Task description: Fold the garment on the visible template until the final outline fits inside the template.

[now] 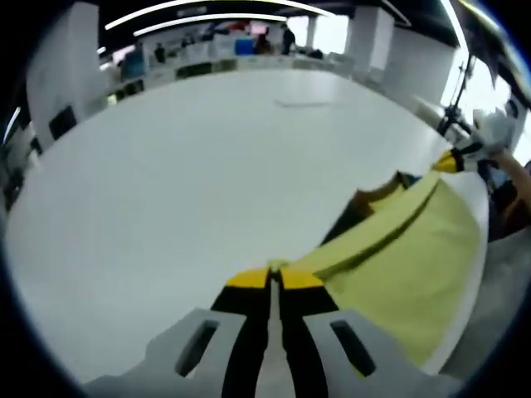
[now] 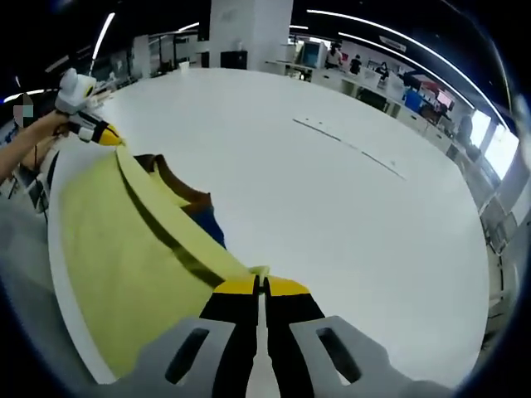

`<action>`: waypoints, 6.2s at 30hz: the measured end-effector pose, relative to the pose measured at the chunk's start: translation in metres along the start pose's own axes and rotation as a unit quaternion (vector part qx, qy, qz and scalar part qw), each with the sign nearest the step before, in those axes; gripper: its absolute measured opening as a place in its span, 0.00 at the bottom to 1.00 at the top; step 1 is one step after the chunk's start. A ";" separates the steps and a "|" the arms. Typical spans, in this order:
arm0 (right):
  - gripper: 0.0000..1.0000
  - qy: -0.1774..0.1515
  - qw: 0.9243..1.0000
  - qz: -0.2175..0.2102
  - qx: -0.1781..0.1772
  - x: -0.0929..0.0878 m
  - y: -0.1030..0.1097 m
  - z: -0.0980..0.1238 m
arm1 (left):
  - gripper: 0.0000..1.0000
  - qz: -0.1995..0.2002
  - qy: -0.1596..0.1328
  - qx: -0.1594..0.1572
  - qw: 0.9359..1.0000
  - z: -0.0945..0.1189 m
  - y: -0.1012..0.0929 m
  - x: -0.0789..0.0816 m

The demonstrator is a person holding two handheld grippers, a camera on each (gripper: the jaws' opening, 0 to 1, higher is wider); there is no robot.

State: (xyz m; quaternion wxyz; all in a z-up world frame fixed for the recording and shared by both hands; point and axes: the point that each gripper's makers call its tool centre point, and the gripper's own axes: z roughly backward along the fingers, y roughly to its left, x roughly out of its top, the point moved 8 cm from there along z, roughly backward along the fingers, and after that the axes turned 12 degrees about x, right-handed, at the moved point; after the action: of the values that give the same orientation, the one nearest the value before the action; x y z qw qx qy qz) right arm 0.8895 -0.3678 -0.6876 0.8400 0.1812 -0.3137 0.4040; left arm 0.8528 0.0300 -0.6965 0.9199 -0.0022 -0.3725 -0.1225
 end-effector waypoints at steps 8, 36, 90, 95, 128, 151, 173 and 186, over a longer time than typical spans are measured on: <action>0.02 0.012 1.000 -0.007 0.003 -0.007 -0.003 -0.009 | 0.00 0.002 0.009 -0.003 1.000 -0.012 0.004 -0.003; 0.12 -0.069 0.997 0.023 -0.008 0.023 0.014 0.025 | 0.19 -0.029 -0.047 0.003 0.998 0.020 -0.012 0.015; 0.08 -0.015 0.998 0.025 0.052 0.011 0.011 -0.038 | 0.11 -0.004 -0.026 -0.053 0.998 -0.019 -0.034 0.011; 0.08 -0.022 0.998 0.028 0.042 0.012 0.011 -0.028 | 0.11 -0.005 -0.027 -0.049 0.998 -0.008 -0.037 0.008; 0.18 -0.036 0.999 -0.019 0.035 -0.033 0.057 0.052 | 0.20 -0.011 -0.035 -0.041 0.999 0.070 -0.023 -0.028; 0.27 -0.045 0.996 -0.062 0.041 -0.065 0.097 0.092 | 0.26 0.017 -0.026 -0.065 0.997 0.113 -0.034 -0.059; 0.21 0.000 0.994 -0.082 0.071 -0.106 0.110 0.068 | 0.28 0.052 0.005 -0.077 0.996 0.110 -0.046 -0.111; 0.10 -0.008 0.991 -0.098 0.087 -0.105 0.103 0.060 | 0.20 0.057 0.020 -0.071 0.996 0.103 -0.049 -0.118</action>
State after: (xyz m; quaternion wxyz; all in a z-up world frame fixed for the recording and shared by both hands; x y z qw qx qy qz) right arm 0.7347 -0.3985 -0.7086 0.8538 0.2870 -0.2649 0.3442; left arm 0.6899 0.0190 -0.7073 0.9304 -0.0860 -0.3433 -0.0956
